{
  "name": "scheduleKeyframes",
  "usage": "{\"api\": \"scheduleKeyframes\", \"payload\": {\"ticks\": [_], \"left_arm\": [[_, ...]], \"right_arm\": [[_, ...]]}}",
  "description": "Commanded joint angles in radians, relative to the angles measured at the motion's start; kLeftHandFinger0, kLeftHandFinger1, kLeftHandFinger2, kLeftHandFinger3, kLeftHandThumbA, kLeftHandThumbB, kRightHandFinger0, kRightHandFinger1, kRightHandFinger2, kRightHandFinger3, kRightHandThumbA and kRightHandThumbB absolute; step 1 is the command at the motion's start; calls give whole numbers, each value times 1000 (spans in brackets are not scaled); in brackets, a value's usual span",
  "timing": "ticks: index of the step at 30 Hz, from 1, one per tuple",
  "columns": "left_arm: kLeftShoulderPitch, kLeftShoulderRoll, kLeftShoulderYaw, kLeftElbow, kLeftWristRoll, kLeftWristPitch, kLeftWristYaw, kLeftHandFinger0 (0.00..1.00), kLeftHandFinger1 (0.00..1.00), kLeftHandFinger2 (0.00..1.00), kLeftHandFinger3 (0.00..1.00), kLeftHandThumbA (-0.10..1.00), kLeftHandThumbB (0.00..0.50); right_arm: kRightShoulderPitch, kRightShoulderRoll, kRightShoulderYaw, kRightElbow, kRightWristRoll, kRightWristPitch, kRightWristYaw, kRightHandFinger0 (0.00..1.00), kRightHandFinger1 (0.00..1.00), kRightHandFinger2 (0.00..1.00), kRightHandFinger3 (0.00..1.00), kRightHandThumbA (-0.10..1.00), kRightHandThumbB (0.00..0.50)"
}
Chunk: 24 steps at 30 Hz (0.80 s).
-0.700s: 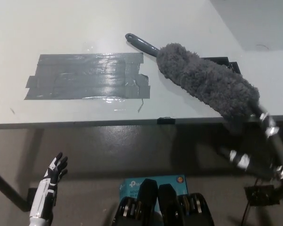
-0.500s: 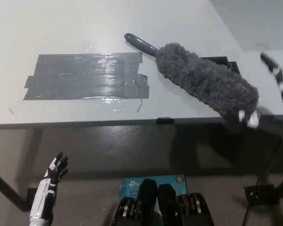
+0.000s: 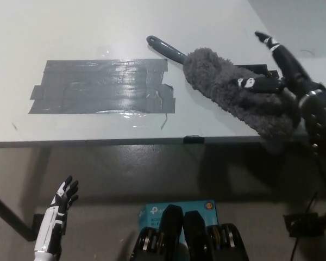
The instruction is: A grey duster is kept infront of the robot in the middle of the table and the robot extends its right arm to grab the duster, picks it up and hands it to a person
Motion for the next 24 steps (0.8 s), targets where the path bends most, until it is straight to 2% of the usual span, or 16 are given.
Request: {"api": "scheduleKeyframes", "payload": {"ticks": [1, 5, 9, 11, 13, 18, 19, 20, 21, 22, 23, 24], "left_arm": [[-14, 15, 2, -15, 10, -47, 1, 1000, 1000, 1000, 1000, 1000, 415], [-11, 10, 2, -20, 11, -36, 4, 1000, 1000, 1000, 1000, 1000, 423], [-17, 13, 2, -23, 9, -40, -1, 1000, 1000, 1000, 1000, 1000, 420], [-19, 15, 0, -30, 19, -33, 1, 1000, 1000, 1000, 1000, 1000, 419], [-20, 14, 2, -32, 17, -32, 1, 1000, 1000, 1000, 1000, 1000, 420], [-25, 13, 4, -23, 11, -40, -1, 1000, 1000, 1000, 1000, 1000, 427], [-26, 12, 4, -25, 14, -35, 1, 1000, 1000, 1000, 1000, 1000, 430], [-27, 12, 4, -26, 15, -33, 1, 1000, 1000, 1000, 1000, 1000, 432], [-26, 12, 4, -27, 14, -30, 1, 1000, 1000, 1000, 1000, 1000, 433], [-25, 13, 5, -28, 13, -28, 0, 1000, 1000, 1000, 1000, 1000, 431], [-25, 13, 5, -29, 15, -28, 1, 1000, 1000, 1000, 1000, 1000, 430], [-24, 12, 5, -31, 16, -27, 2, 1000, 1000, 1000, 1000, 1000, 431]], "right_arm": [[-122, 37, 27, 178, -31, 12, -3, 1000, 1000, 1000, 1000, 970, 437], [-170, 76, 60, 317, -44, 21, -5, 1000, 1000, 1000, 1000, 1000, 424], [-191, 97, 73, 382, -44, 22, -4, 1000, 1000, 1000, 1000, 986, 415], [-203, 104, 86, 431, -49, 7, 3, 1000, 1000, 1000, 1000, 997, 457], [-211, 107, 117, 459, -73, 4, 17, 1000, 1000, 1000, 1000, 1000, 479], [-214, 97, 183, 470, -105, 21, 70, 1000, 1000, 1000, 1000, 992, 500], [-221, 92, 212, 475, -124, 33, 96, 1000, 1000, 1000, 1000, 913, 495], [-225, 90, 226, 477, -131, 38, 107, 1000, 1000, 1000, 1000, 907, 496], [-230, 87, 251, 475, -145, 53, 130, 1000, 1000, 1000, 1000, 842, 482], [-236, 89, 267, 481, -151, 75, 147, 1000, 1000, 1000, 1000, 642, 463], [-235, 93, 266, 502, -146, 81, 134, 802, 937, 1000, 1000, 151, 380], [-233, 90, 293, 526, -172, 64, 115, 626, 821, 959, 1000, -5, 351]]}}
